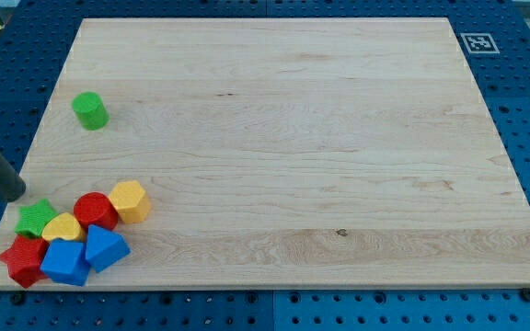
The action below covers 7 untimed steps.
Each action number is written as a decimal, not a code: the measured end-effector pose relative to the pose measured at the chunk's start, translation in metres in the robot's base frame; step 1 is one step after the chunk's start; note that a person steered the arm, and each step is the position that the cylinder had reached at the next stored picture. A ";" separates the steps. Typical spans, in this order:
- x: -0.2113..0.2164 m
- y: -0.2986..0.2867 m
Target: Slide your arm left side of the red star
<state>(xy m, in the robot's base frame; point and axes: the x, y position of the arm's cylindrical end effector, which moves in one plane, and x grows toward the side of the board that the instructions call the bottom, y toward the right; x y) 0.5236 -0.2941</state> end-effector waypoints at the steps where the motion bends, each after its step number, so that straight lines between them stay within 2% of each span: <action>1: 0.008 0.005; 4: 0.014 -0.010; 7: 0.089 -0.010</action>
